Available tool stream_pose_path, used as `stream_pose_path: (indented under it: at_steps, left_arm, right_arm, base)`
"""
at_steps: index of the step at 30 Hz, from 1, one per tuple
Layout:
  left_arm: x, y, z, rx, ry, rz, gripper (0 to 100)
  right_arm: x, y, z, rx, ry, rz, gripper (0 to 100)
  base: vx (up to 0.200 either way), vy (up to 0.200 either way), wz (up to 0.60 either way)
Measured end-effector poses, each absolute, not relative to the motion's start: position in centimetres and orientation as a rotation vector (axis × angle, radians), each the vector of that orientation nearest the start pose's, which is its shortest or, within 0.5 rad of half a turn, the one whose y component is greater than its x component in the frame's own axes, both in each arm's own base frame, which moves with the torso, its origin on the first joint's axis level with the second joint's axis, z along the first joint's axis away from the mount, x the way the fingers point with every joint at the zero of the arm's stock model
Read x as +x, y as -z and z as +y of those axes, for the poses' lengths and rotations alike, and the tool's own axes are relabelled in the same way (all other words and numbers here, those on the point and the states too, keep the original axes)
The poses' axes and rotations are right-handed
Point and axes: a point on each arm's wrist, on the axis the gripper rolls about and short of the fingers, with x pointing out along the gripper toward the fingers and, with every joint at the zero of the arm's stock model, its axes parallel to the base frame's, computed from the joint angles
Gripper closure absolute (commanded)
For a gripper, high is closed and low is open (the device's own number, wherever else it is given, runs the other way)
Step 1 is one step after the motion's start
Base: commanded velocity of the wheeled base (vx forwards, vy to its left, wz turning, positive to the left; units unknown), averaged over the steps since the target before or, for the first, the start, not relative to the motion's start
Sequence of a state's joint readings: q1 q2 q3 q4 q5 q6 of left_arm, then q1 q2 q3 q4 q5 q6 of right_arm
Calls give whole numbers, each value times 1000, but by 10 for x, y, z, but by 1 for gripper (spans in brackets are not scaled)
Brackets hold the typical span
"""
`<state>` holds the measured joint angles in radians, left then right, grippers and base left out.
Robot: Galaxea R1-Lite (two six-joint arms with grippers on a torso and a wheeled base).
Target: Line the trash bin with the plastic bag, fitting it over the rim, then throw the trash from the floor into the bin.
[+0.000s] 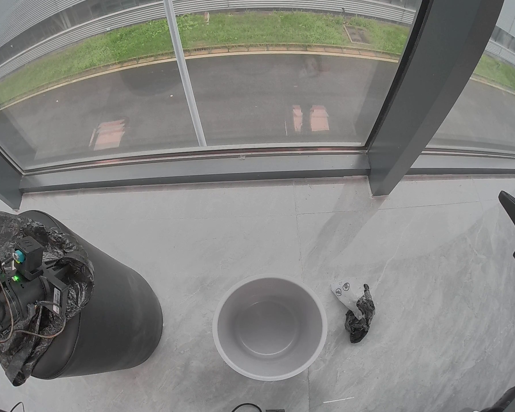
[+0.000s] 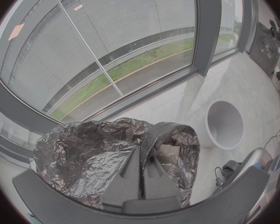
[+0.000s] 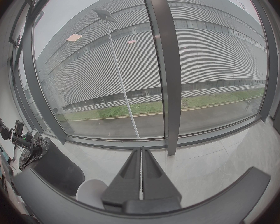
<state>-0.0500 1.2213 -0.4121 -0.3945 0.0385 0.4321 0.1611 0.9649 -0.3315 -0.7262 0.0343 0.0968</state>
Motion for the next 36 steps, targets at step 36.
stream_pose_path:
  at_steps: [36]
  left_arm:
    - [197, -322, -113, -551, 493, 77, 100]
  right_arm:
    - [159, -252, 109, 131, -547, -65, 100]
  base:
    - [0, 0, 0]
